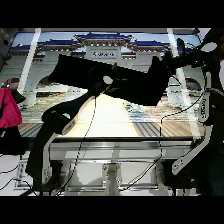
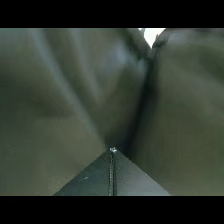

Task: Fold the clothes and pants, and hang the long-sleeved shirts on hangers.

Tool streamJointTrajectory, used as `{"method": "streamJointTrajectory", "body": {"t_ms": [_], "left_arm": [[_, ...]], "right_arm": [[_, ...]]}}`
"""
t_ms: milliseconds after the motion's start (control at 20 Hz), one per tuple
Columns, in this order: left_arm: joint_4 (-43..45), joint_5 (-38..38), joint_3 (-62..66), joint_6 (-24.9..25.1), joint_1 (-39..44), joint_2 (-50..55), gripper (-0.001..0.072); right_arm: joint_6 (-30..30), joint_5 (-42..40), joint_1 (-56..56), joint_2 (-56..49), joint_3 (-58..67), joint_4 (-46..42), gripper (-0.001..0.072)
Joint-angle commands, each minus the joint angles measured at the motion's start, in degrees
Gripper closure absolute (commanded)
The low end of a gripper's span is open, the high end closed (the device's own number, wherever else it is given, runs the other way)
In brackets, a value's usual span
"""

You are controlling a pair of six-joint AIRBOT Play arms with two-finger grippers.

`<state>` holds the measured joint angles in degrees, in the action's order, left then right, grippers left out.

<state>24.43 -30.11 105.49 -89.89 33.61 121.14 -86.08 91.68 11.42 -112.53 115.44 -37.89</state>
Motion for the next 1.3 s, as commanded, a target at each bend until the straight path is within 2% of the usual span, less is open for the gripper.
{"method": "streamJointTrajectory", "body": {"t_ms": [0,200,450,500,550,600,650,750,1050,1150,1250], "left_arm": [[10.2,0.1,0.1,-1.4,-7.1,-6.7,0.0708],[13.7,-1.0,0.1,-1.4,-14.1,-13.0,0.0707],[13.7,-1.2,0.1,-1.4,-17.0,-16.3,0.0705],[13.7,-1.2,0.1,-1.4,-17.2,-16.5,0.0704],[13.7,-1.2,0.1,-1.4,-17.3,-16.6,0.0703],[13.7,-1.2,0.1,-1.4,-17.4,-16.6,0.0703],[13.7,-1.2,0.1,-1.4,-17.5,-16.6,0.0702],[13.7,-1.7,0.1,-1.3,-17.8,-16.6,0.0702],[13.7,-4.5,0.1,-1.2,-19.2,-16.6,0.0702],[13.7,-5.4,0.1,-1.2,-19.7,-16.6,0.0702],[13.7,-6.8,0.1,-1.2,-20.2,-16.6,0.0702]], "right_arm": [[-2.5,-0.2,-4.9,0.0,0.6,-3.3,0.0697],[-3.7,-1.8,-12.9,-0.1,0.5,-7.7,0.0697],[-8.1,-12.4,-25.3,-2.1,0.4,-14.1,0.0689],[-8.0,-15.8,-27.8,-2.8,0.4,-14.6,0.0572],[-8.0,-18.6,-29.8,-3.2,0.4,-15.5,0.0364],[-8.0,-20.7,-31.5,-3.3,0.5,-16.7,0.019],[-7.9,-21.3,-32.5,-3.3,0.5,-17.4,0.016],[-7.8,-20.9,-33.0,-3.1,0.7,-17.9,0.016],[-8.0,-20.1,-28.4,-1.1,0.7,-15.6,0.0178],[-7.4,-20.4,-26.0,0.7,0.8,-14.8,0.0701],[-5.7,-20.8,-22.4,2.8,0.9,-14.9,0.0696]]}}
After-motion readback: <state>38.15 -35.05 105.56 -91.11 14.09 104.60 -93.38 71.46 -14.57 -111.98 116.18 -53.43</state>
